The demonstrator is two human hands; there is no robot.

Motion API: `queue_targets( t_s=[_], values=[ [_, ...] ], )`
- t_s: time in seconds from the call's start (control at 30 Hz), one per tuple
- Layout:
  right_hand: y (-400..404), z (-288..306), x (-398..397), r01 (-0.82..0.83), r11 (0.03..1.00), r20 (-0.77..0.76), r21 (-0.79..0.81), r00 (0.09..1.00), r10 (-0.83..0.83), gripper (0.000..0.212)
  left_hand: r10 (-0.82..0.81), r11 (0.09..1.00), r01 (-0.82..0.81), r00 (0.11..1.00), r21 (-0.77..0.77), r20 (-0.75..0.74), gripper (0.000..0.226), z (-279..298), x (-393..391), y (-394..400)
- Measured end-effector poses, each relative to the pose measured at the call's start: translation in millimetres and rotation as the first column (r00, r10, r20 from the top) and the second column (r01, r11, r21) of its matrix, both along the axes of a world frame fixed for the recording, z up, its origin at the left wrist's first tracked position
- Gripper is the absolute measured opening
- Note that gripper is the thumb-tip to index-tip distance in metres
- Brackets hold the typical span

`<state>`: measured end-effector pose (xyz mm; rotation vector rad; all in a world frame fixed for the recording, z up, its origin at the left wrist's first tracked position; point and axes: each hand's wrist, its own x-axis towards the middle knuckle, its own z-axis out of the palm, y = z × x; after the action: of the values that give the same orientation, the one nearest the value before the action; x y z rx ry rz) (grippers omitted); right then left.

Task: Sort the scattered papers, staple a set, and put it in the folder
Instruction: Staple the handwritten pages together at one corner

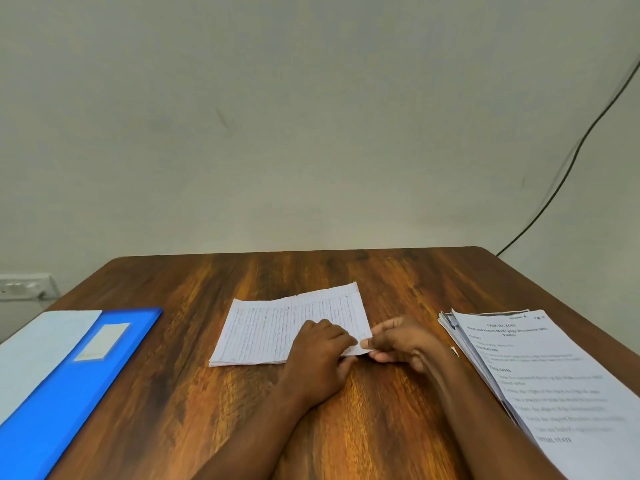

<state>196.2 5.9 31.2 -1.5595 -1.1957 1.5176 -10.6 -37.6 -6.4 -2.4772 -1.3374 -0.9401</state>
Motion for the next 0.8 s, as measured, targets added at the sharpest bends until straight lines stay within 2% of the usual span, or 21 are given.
queue_targets(
  t_s=[0.23, 0.37, 0.63, 0.7, 0.73, 0.77, 0.8],
  values=[
    [4, 7, 11, -0.045, 0.993, -0.092, -0.108, 0.995, 0.035, 0.041, -0.047, 0.998, 0.048, 0.998, 0.034, -0.032, 0.015, 1, 4, 6],
    [1, 11, 9, -0.066, 0.989, -0.059, -0.129, 0.997, 0.059, 0.041, -0.049, 0.995, 0.056, 0.996, 0.079, -0.079, 0.013, -3, 5, 7],
    [-25, 10, -3, 0.078, 0.997, 0.022, 0.025, 0.997, -0.078, 0.03, -0.056, 0.992, 0.071, 0.988, 0.101, -0.146, 0.012, -4, 5, 10],
    [-35, 7, 1, 0.105, 0.982, 0.157, 0.159, 0.979, -0.13, 0.021, -0.066, 0.992, 0.081, 0.987, 0.099, -0.144, 0.012, -5, 5, 9],
    [-40, 6, 6, 0.086, 0.962, 0.292, 0.258, 0.943, -0.162, 0.016, -0.072, 0.991, 0.086, 0.988, 0.101, -0.137, 0.011, -5, 5, 9],
    [-46, 5, 12, 0.04, 0.934, 0.455, 0.354, 0.866, -0.209, 0.013, -0.077, 0.991, 0.091, 0.989, 0.101, -0.127, 0.01, -4, 5, 8],
    [-54, 5, 19, -0.014, 0.906, 0.617, 0.423, 0.737, -0.277, 0.015, -0.084, 0.99, 0.096, 0.989, 0.102, -0.119, 0.009, -4, 5, 8]
  ],
)
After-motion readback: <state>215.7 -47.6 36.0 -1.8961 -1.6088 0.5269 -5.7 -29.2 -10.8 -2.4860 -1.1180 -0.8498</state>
